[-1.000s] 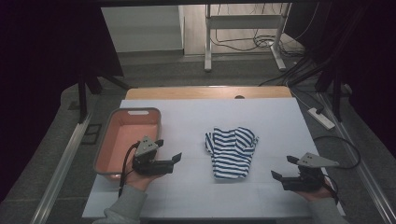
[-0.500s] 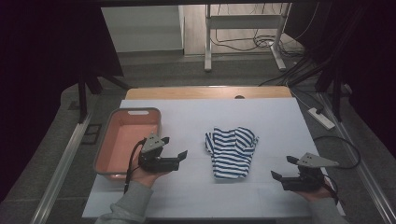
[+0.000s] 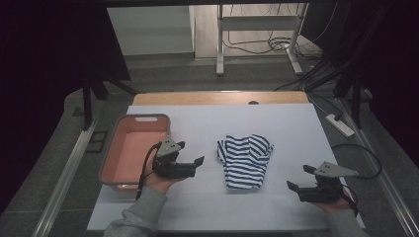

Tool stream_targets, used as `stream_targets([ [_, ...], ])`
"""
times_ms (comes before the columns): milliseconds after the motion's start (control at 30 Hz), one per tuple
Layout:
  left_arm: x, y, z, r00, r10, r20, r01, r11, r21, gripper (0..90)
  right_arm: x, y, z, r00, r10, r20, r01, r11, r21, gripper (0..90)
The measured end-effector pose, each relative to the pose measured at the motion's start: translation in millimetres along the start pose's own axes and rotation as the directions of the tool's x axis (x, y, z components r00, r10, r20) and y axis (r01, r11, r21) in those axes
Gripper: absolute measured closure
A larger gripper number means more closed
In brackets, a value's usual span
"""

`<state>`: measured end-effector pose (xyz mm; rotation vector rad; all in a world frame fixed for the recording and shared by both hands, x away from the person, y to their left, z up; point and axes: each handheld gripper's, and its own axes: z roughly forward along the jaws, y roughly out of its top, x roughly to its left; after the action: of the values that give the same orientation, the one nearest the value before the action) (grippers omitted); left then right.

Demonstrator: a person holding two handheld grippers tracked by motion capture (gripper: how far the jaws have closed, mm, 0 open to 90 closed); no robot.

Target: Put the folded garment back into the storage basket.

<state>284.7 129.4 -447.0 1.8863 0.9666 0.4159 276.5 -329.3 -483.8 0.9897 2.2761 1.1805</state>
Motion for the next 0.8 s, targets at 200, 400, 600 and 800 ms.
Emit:
stream_targets([
  [200, -0.6, 3.1, 4.5, 1.0, 0.001, 0.002, -0.001, 1.0, 0.007, 15.1, -0.2, -0.1, 0.0, 1.0, 0.0, -0.001, 0.0, 1.0, 0.002, 14.4],
  [400, -1.8, 6.8, 8.7, 0.9999, 0.008, 0.007, -0.008, 0.9999, 0.012, 15.0, -0.2, -0.2, 0.1, 1.0, -0.001, 0.0, 0.001, 1.0, 0.002, 14.4],
  [600, -6.7, 11.1, 12.0, 0.9996, 0.023, 0.019, -0.023, 0.9996, 0.014, 15.0, -0.3, -0.1, 0.0, 1.0, -0.002, -0.001, 0.002, 1.0, 0.001, 14.5],
  [800, -8.2, 14.5, 17.7, 0.9994, 0.026, 0.025, -0.026, 0.9995, 0.018, 15.0, -0.2, 0.0, 0.2, 1.0, -0.002, -0.001, 0.002, 1.0, 0.0, 14.4],
])
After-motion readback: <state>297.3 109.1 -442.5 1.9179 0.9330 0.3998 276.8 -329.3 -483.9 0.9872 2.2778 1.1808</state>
